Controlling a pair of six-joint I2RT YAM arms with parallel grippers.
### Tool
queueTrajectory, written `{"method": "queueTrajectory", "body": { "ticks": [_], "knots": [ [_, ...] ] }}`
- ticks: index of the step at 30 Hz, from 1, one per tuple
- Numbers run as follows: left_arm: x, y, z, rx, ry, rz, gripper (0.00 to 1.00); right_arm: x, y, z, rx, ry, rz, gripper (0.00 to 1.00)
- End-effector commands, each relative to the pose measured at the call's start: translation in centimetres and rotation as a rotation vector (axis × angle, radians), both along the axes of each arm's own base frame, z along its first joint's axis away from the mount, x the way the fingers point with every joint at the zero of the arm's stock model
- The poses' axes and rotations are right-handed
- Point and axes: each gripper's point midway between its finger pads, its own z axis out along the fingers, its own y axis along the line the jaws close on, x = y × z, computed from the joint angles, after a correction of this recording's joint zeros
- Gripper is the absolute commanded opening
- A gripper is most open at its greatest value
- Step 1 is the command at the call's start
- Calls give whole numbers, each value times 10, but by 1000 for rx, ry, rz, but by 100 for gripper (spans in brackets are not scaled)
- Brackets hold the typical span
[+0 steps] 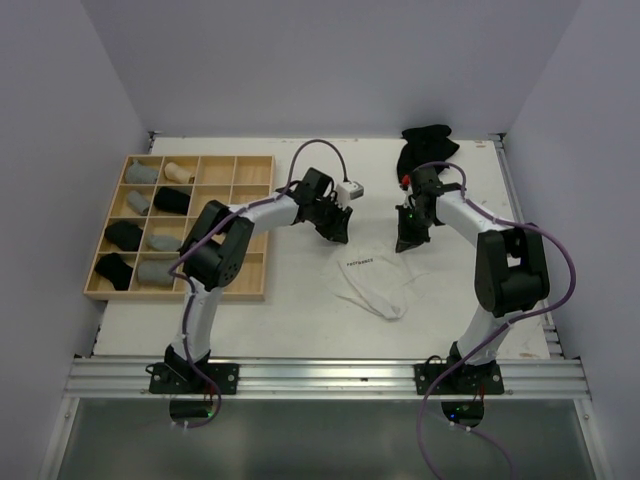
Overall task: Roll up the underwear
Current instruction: Flatten the underwear
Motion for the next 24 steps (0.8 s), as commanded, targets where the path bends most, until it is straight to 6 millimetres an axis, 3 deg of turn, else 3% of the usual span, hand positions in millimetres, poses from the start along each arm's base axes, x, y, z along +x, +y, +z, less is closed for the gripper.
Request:
{"method": "queueTrajectory", "body": {
  "ticks": [1,4,14,16,18,23,24],
  "knots": [
    [3,-2,-15,54,-4,14,25,12,-4,12,-5,-39,-32,5],
    [-1,7,-19,81,12,12,0,15,-8,13,-18,-41,-42,0],
    [6,59,-13,169,-19,49,0,25,-5,12,-1,-45,-50,2],
    [5,62,-15,177,-19,45,0,25,-3,8,6,-31,-40,8],
    [3,63,-16,180,-13,42,0,25,-3,0,1,-12,-42,0],
    [3,64,-20,187,-1,39,0,34,2,2,24,-32,-44,0],
    [3,64,-20,189,-1,37,0,35,4,3,30,-33,-46,5]
  ]
}}
